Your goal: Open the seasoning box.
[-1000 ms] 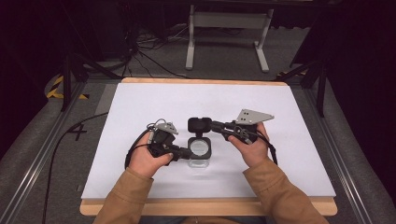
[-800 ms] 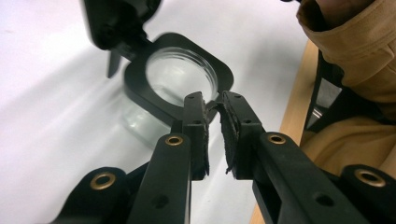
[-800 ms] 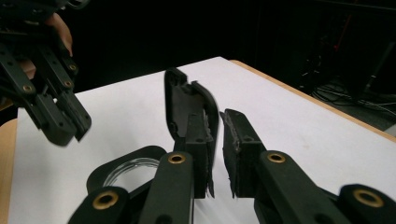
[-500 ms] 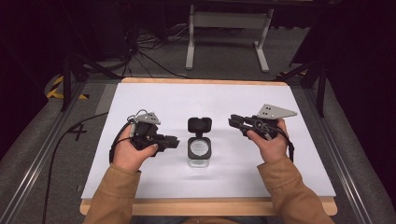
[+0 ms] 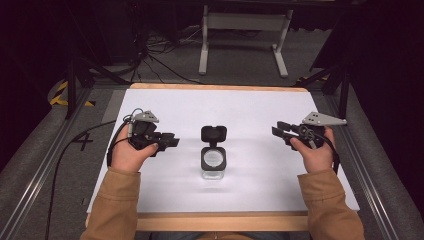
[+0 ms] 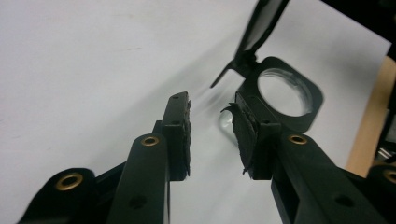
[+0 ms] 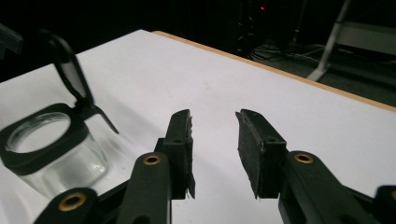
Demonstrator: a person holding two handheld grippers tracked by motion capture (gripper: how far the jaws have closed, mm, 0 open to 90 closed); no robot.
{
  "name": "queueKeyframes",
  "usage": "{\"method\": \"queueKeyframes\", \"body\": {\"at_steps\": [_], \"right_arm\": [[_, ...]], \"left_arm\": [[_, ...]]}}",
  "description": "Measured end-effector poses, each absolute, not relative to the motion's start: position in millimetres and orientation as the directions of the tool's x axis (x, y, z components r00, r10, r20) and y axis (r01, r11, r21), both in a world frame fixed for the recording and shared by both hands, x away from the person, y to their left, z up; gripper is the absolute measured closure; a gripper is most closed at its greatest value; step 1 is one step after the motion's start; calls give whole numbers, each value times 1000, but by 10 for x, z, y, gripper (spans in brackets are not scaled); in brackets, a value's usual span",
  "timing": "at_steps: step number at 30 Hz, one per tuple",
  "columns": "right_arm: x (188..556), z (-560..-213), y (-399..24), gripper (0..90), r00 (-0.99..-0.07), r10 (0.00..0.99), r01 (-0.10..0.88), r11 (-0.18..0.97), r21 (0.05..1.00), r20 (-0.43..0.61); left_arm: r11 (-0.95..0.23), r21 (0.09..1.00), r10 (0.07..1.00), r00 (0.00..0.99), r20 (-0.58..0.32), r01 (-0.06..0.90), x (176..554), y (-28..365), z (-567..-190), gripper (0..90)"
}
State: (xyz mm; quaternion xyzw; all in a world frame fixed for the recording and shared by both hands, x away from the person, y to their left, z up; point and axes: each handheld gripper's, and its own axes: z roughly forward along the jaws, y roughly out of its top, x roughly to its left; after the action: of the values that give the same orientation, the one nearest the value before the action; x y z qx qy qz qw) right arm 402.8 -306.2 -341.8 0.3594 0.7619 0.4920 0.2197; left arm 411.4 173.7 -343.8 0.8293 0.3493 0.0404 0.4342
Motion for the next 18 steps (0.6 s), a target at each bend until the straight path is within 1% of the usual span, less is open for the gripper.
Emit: {"method": "queueKeyframes", "body": {"at_steps": [2,4,9,12,18], "right_arm": [[4037,-3431,-3136,621,-629,777,346,245,906,30],[4044,-3441,-3179,619,-621,783,355,239,904,37],[4137,-3567,-3383,579,-568,821,426,245,871,47],[4206,-3686,-3467,561,-535,844,466,248,849,47],[4295,-3855,-3548,532,-501,865,518,263,814,40]], "left_arm": [[-368,744,628,739,-243,558,4143,1756,-3461,669],[-370,740,636,734,-239,561,4167,1772,-3484,669],[-363,717,666,704,-247,595,4277,1841,-3643,660],[-364,715,682,694,-231,596,4336,1888,-3740,637],[-353,719,699,680,-223,599,4412,1933,-3883,617]]}}
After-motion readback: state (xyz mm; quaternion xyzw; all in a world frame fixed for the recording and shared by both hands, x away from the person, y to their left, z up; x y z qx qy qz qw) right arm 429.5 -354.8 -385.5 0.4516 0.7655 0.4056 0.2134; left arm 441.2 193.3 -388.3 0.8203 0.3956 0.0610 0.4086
